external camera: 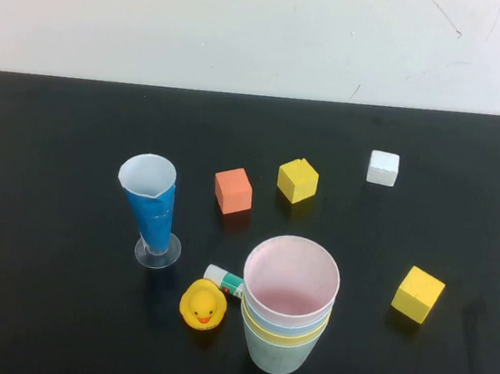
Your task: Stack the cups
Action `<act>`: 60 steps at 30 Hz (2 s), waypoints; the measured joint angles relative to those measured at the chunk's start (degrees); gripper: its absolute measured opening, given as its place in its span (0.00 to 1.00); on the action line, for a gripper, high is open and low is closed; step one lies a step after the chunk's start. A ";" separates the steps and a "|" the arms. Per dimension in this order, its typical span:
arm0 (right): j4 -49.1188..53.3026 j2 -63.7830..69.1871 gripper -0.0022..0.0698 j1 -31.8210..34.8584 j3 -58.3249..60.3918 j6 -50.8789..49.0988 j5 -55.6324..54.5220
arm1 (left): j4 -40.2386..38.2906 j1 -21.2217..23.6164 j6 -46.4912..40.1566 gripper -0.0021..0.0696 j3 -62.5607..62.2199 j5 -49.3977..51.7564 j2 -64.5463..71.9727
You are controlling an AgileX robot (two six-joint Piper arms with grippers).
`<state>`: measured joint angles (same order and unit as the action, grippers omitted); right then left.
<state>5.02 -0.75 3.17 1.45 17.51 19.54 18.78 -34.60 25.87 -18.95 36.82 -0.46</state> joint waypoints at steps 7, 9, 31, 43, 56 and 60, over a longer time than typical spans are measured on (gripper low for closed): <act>0.10 0.00 0.12 0.00 0.00 0.00 0.15 | 0.00 0.00 0.00 0.03 0.00 0.00 0.00; 0.10 0.00 0.12 0.00 0.00 0.00 0.13 | 0.00 0.00 0.00 0.03 0.00 0.00 0.00; 0.41 0.00 0.12 0.00 -0.03 0.00 0.40 | -19.69 24.73 -0.80 0.03 16.90 -5.78 0.00; 0.41 0.00 0.09 0.00 -0.03 0.00 0.40 | -18.29 33.85 -11.45 0.03 19.54 -17.48 -0.33; 0.41 0.00 0.09 0.00 -0.03 0.00 0.40 | -25.25 33.85 -25.87 0.03 19.54 -17.67 -0.33; 0.41 0.00 0.09 0.00 -0.03 0.00 0.40 | -25.36 33.85 -25.87 0.03 19.54 -17.67 -0.33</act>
<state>5.44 -0.75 3.17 1.42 17.51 19.93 -6.58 -0.74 0.00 0.59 19.14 -0.80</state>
